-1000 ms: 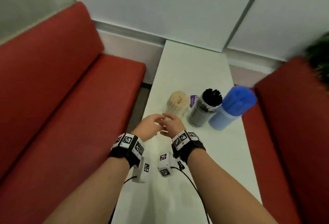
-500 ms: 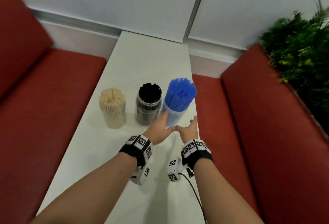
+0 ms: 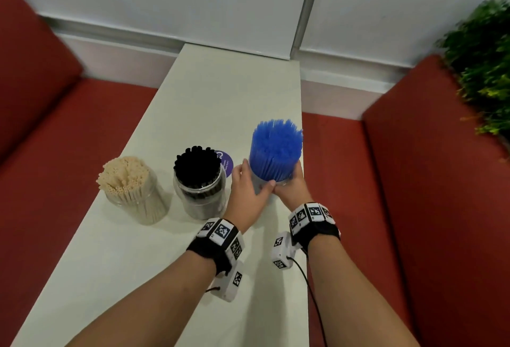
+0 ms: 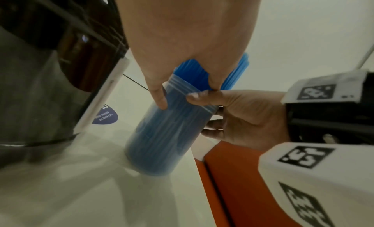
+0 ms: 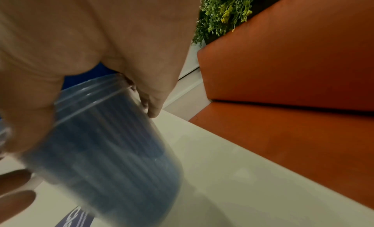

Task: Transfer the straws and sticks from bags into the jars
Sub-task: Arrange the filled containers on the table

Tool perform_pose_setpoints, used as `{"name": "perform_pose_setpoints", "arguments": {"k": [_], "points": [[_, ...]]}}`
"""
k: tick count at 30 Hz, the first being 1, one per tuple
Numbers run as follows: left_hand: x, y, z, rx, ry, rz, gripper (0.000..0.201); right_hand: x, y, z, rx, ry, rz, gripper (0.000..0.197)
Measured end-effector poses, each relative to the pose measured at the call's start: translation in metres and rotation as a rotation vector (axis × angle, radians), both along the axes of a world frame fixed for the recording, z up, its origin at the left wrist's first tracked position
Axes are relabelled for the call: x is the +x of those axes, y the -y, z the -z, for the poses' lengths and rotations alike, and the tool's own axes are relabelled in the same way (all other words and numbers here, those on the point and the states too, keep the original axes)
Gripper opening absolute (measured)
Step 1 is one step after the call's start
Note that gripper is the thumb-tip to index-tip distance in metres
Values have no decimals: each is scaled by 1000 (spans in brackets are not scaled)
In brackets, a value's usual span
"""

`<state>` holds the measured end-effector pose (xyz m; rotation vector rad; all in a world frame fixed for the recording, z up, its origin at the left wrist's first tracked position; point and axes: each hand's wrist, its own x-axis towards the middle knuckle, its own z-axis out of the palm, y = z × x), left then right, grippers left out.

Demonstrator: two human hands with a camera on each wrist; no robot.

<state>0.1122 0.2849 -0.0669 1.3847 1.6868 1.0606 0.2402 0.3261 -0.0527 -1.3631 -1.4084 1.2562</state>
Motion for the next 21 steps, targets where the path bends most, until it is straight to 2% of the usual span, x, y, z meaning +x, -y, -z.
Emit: {"name": "perform_pose_setpoints", "arguments": {"k": [3, 6, 8, 10, 12, 14, 16, 17, 18, 20, 21], "points": [[2, -25, 11, 26, 70, -29, 83, 15, -20, 4, -33, 76, -89, 90], [4, -47, 19, 64, 225, -62, 104, 30, -38, -2, -119, 126, -207, 95], [6, -59, 21, 57, 390, -62, 123, 37, -44, -4, -130, 101, -244, 116], [9, -65, 26, 84, 457, -37, 128, 28, -44, -10, -107, 52, -136, 145], [12, -66, 27, 148, 455, -16, 120, 4, -42, -12, 25, -4, 8, 152], [13, -68, 30, 217, 365, 7, 87, -24, -43, -10, 147, -18, 119, 151], [14, -70, 23, 336, 153, -43, 51, -44, -44, -8, 192, -22, 215, 148], [13, -72, 26, 387, 186, -56, 48, -48, -46, -6, 202, -5, 265, 145], [16, -71, 27, 358, 247, -52, 53, -51, -48, -4, 213, 25, 313, 141], [13, -75, 21, 343, 190, -77, 56, -53, -50, -1, 233, 79, 399, 129], [14, -78, 22, 313, 118, -94, 50, -54, -51, -2, 238, 83, 434, 120]]}}
